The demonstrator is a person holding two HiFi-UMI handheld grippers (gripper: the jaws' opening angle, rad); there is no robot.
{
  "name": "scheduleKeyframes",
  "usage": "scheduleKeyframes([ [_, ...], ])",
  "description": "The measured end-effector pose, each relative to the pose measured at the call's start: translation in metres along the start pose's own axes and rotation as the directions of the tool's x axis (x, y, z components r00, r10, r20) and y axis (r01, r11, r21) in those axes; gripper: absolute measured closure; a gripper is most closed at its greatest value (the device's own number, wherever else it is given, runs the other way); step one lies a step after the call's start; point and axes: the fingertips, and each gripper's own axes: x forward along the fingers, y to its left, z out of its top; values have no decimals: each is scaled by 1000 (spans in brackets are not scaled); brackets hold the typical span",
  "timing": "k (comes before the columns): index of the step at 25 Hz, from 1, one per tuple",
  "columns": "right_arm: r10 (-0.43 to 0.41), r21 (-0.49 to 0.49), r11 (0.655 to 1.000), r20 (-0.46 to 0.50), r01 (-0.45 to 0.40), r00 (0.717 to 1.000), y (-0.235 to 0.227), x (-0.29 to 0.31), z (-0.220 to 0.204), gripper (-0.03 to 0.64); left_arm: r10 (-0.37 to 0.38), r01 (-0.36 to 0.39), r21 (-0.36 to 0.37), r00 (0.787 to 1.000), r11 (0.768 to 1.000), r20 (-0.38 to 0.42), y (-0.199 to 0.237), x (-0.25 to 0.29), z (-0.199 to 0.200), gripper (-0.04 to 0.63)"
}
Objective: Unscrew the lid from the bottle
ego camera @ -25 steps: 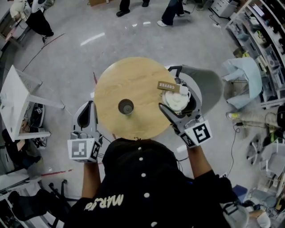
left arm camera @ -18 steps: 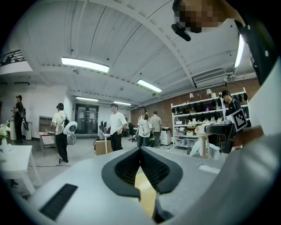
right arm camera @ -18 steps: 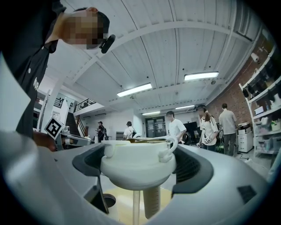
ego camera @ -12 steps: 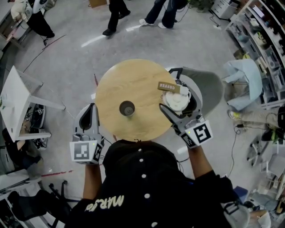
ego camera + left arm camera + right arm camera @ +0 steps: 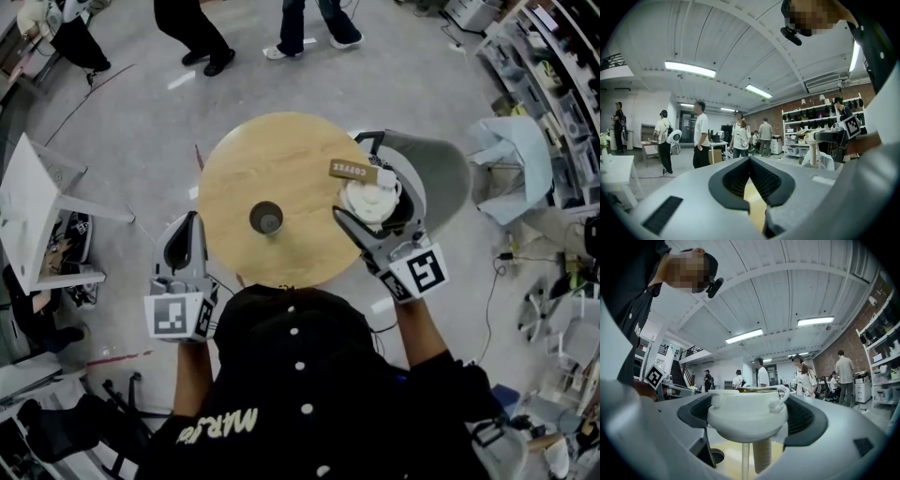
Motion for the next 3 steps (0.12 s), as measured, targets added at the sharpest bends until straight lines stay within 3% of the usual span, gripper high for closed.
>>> scheduleKeyframes([
  [3, 12, 10, 1000, 19, -12, 1000, 3, 3, 4, 146, 0, 0, -1, 1000, 1000, 5, 0, 1, -1, 591],
])
